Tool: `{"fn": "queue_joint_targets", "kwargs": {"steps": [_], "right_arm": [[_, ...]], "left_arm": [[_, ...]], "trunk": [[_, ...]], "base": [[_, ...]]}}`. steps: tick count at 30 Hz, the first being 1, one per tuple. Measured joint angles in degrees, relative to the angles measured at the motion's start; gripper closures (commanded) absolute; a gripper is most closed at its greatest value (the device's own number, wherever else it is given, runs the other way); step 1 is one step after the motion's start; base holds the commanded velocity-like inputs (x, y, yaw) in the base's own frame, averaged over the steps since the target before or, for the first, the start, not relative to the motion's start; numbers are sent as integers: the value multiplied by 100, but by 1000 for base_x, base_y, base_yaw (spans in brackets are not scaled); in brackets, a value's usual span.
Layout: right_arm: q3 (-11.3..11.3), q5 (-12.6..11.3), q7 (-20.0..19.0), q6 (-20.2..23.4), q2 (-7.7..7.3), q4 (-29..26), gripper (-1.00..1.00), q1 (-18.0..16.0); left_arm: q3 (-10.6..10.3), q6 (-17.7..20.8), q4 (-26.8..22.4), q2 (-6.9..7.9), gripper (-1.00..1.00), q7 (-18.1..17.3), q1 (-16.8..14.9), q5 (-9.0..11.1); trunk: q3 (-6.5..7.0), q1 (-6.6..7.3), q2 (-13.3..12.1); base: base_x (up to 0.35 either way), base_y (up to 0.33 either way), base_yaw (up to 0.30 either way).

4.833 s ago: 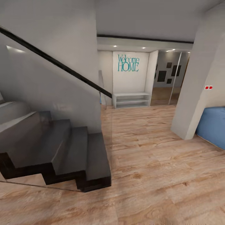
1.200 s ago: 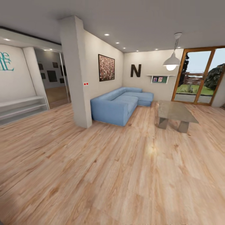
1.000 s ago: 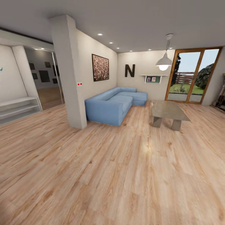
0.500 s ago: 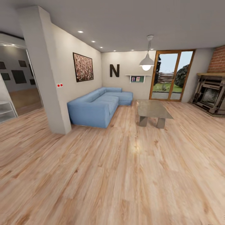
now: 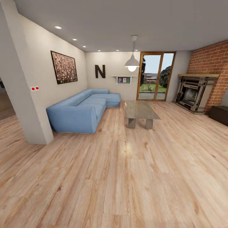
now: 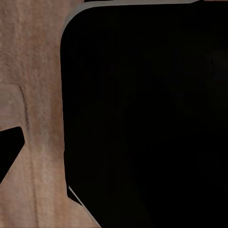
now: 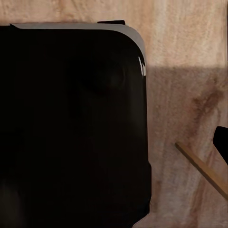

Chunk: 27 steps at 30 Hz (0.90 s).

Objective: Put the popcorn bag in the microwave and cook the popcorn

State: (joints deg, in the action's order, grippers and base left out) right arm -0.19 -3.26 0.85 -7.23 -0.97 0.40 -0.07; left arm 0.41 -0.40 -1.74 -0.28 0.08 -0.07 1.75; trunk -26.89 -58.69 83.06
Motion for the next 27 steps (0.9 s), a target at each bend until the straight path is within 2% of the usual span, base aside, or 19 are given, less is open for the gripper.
{"fn": "queue_joint_targets", "kwargs": {"steps": [27], "right_arm": [[0,-1,0,-6,0,0,-100,0]], "left_arm": [[0,-16,0,2,-100,0,-1,8]], "trunk": [[0,0,0]], "base": [[321,0,-290]]}}
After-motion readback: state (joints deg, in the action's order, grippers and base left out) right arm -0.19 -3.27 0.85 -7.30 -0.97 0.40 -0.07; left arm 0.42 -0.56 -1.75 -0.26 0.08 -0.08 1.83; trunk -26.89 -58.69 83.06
